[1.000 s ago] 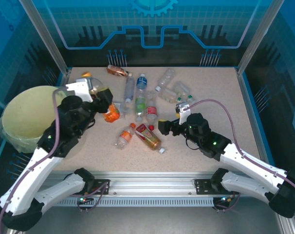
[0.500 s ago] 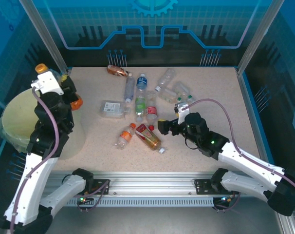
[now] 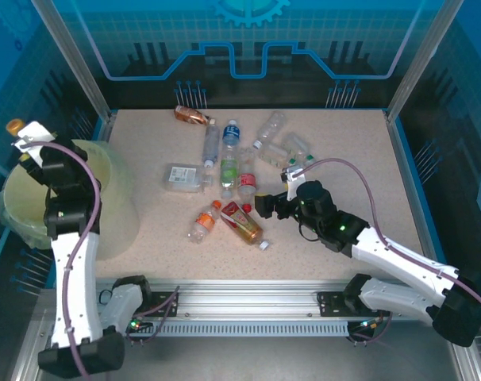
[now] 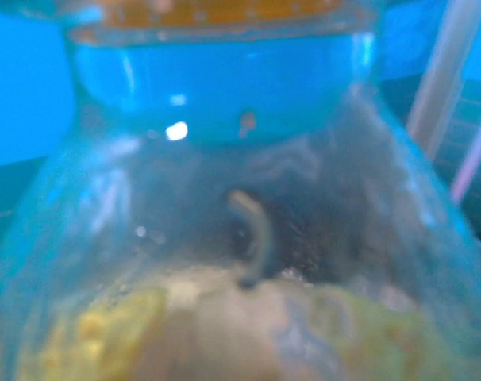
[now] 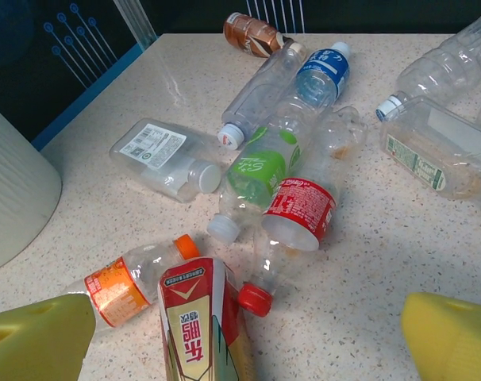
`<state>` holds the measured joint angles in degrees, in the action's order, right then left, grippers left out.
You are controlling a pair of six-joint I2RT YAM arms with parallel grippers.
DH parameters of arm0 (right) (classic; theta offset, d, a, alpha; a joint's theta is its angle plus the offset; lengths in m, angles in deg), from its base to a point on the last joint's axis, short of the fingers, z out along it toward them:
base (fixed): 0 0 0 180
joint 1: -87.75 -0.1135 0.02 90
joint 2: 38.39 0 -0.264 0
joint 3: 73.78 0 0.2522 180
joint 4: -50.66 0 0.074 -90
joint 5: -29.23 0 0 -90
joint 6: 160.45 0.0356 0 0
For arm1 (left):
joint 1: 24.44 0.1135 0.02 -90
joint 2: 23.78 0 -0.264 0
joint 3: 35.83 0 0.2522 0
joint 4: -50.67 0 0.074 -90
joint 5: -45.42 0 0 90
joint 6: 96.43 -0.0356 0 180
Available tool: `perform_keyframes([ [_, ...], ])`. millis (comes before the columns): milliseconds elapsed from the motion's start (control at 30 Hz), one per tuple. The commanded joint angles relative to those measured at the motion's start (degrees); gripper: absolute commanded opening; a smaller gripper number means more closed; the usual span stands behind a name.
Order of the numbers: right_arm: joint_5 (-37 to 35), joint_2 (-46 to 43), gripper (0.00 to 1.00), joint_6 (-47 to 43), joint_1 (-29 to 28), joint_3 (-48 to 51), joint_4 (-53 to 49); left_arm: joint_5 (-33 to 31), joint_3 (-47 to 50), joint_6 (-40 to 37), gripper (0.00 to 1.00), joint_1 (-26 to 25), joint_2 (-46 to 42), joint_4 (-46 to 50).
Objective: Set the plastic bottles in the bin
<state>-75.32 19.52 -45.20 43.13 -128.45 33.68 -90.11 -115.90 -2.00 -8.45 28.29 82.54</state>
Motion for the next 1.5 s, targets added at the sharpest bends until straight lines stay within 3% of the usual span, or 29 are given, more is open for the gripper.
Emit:
perform_keyframes([
  [0,-0.89,0.44,1.00,0.72,0.80,-1.74,-0.29,4.34,1.69,7.59,0.49,5.84,2.94,2.26],
  [200,-1.72,0.01,1.00,1.55,1.31,-1.10,-0.89,11.31,5.89,13.76,0.51,11.80,6.29,2.42],
  [767,-2.46,-3.08,1.00,2.74,2.56,1.94,-2.41,21.78,13.01,16.73,0.67,11.92,11.11,-7.49],
  [1033,-4.27,-4.25,1.00,4.00,3.94,3.55,-2.78,23.57,7.91,18.84,0.81,10.73,9.56,0.37],
  [1233,-4.20,-4.30,1.00,5.03,5.79,4.15,-2.67,23.80,4.00,20.45,0.98,9.41,7.81,6.20],
  [1467,-2.88,-3.93,1.00,6.25,10.64,4.46,-3.51,26.44,-1.46,20.67,0.99,7.88,5.29,12.38],
])
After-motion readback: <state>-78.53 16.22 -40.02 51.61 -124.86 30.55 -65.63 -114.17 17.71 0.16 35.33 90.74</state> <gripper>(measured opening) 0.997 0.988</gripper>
